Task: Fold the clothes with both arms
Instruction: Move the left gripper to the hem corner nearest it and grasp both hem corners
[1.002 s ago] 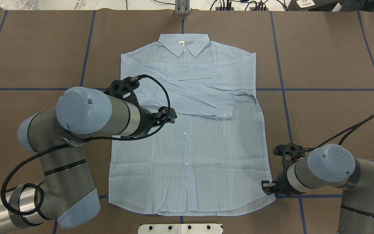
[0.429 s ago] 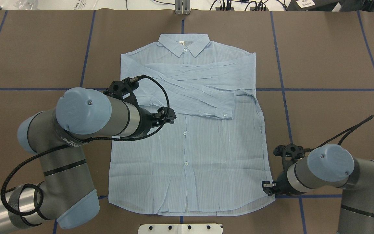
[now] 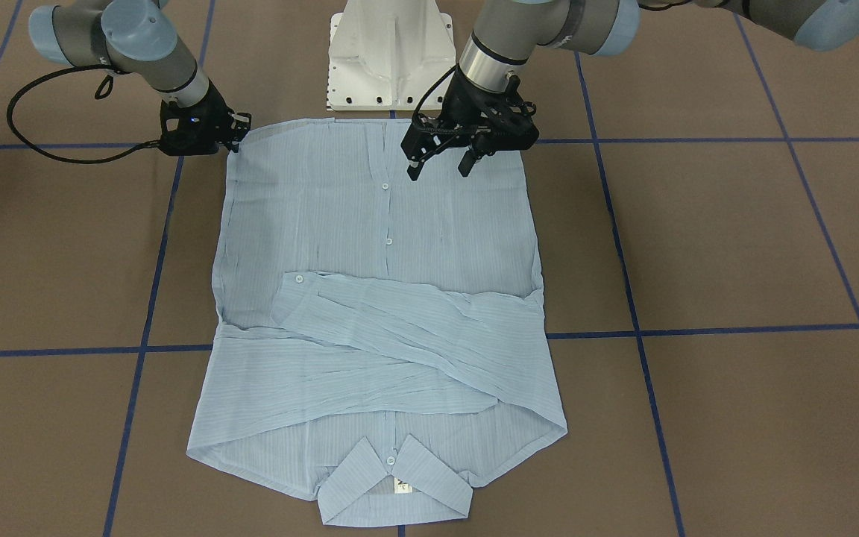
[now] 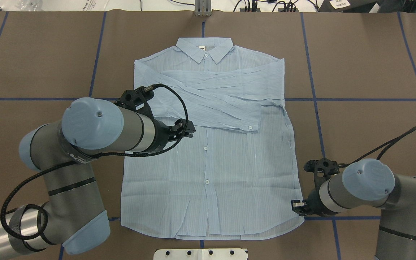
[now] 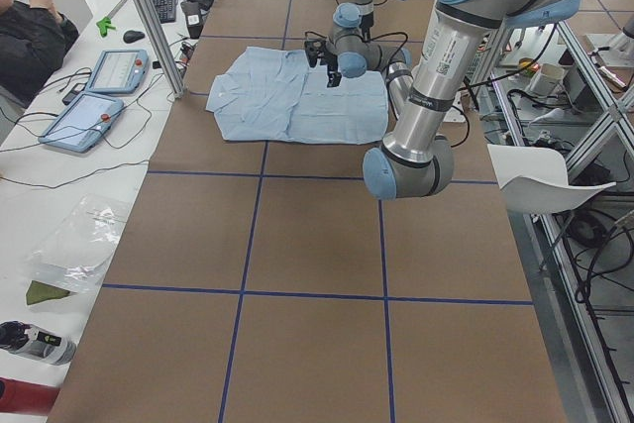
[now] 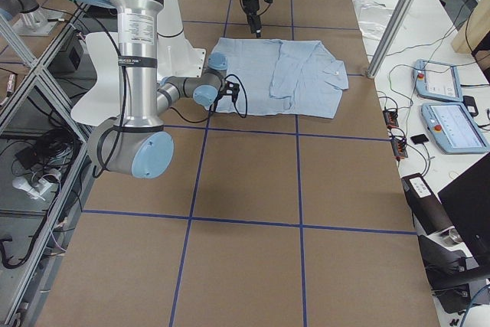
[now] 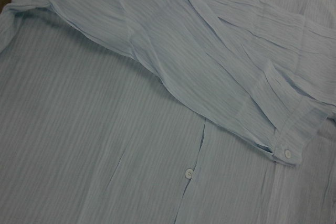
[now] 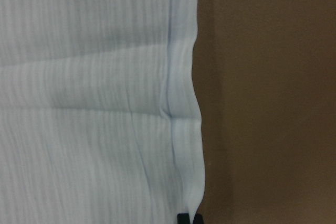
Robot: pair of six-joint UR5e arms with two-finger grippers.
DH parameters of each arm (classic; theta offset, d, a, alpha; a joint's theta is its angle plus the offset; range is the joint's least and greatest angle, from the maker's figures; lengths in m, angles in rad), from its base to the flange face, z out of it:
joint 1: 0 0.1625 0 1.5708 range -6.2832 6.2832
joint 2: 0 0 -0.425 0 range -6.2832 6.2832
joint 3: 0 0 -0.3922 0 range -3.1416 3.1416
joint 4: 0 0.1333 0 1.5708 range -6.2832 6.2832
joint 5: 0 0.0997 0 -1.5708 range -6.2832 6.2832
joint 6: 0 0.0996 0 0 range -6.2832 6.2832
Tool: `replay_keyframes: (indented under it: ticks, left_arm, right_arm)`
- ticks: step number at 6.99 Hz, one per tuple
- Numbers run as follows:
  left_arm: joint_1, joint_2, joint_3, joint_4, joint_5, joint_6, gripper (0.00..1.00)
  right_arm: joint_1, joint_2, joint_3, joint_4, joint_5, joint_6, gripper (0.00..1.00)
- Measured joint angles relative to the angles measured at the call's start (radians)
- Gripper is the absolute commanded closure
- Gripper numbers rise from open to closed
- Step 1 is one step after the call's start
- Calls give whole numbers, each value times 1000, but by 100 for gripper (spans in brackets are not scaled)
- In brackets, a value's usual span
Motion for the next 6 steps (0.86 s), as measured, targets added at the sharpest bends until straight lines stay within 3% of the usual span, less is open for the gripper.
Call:
replay_keyframes:
  ticks: [4, 6]
  left_arm:
    - [32, 179, -75, -16, -6, -4, 3]
    - [97, 312, -98, -130, 2, -31, 3]
  right_arm:
    - [21, 5, 21, 3, -16, 0, 100]
    - [29, 6, 31, 3, -18, 0, 100]
